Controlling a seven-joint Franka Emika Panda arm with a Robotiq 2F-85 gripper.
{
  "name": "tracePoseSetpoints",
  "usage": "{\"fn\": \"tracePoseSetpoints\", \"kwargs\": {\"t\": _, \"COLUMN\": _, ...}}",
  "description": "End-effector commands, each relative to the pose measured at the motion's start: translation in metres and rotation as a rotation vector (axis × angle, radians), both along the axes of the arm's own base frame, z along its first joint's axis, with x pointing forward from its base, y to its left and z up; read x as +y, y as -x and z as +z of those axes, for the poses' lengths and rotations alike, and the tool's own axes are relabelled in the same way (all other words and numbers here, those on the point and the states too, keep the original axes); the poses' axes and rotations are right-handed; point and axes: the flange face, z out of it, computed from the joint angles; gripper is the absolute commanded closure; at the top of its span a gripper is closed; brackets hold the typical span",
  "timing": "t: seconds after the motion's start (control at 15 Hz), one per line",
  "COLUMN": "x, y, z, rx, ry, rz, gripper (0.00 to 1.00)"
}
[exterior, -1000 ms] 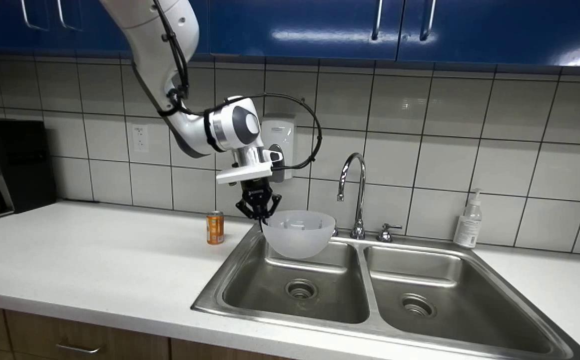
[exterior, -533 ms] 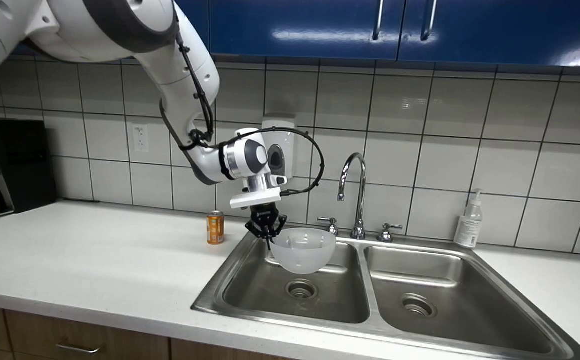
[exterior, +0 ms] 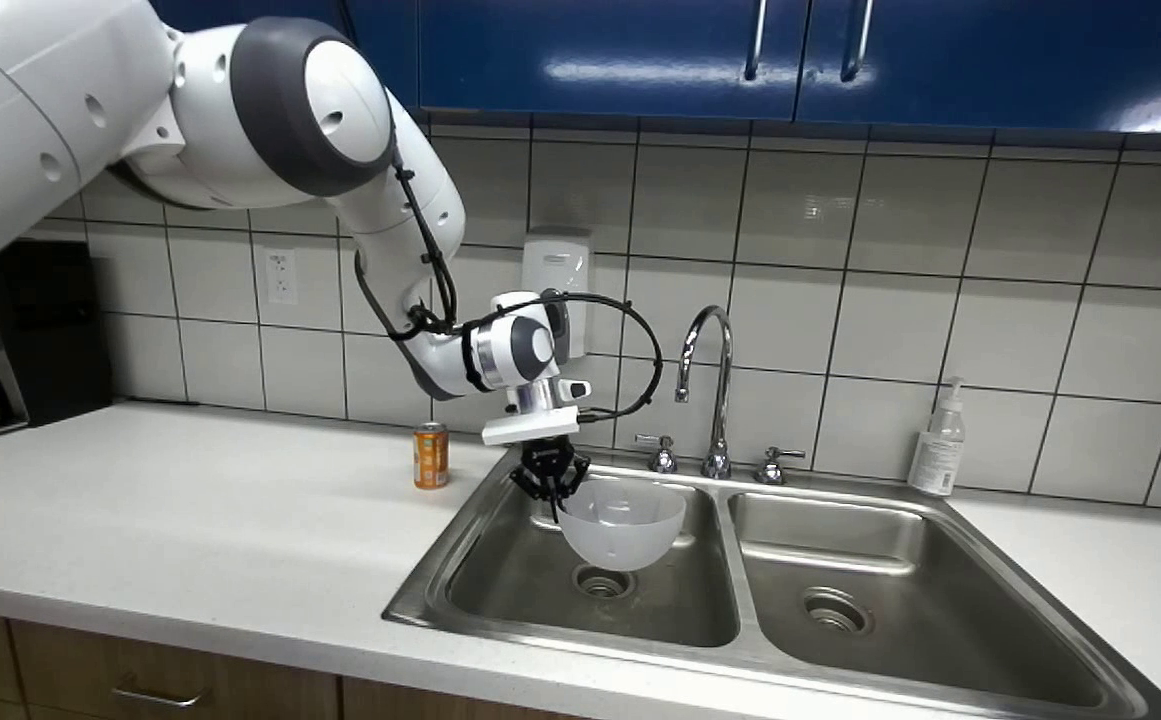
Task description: Put the bowl inside the sink
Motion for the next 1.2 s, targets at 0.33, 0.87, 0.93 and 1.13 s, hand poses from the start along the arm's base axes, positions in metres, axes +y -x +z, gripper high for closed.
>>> {"fn": "tracePoseSetpoints", "kwargs": {"t": 0.33, "x": -0.031, "y": -0.007, "z": -0.014, "rx": 0.043, "ry": -0.028, "rz": -0.064, "gripper": 0.99}}
{"fn": "tracePoseSetpoints", "kwargs": {"t": 0.87, "x": -0.029, "y": -0.004, "z": -0.041, "rx": 0.053, "ry": -0.034, "rz": -0.072, "gripper": 0.99}}
{"fn": "tracePoseSetpoints", "kwargs": {"t": 0.93, "x": -0.029, "y": -0.003, "z": -0.043, "rx": 0.055, "ry": -0.034, "rz": -0.072, "gripper": 0.99}}
{"fn": "tracePoseSetpoints", "kwargs": {"t": 1.13, "x": -0.029, "y": -0.001, "z": -0.048, "rx": 0.062, "ry": -0.035, "rz": -0.073, "gripper": 0.99}}
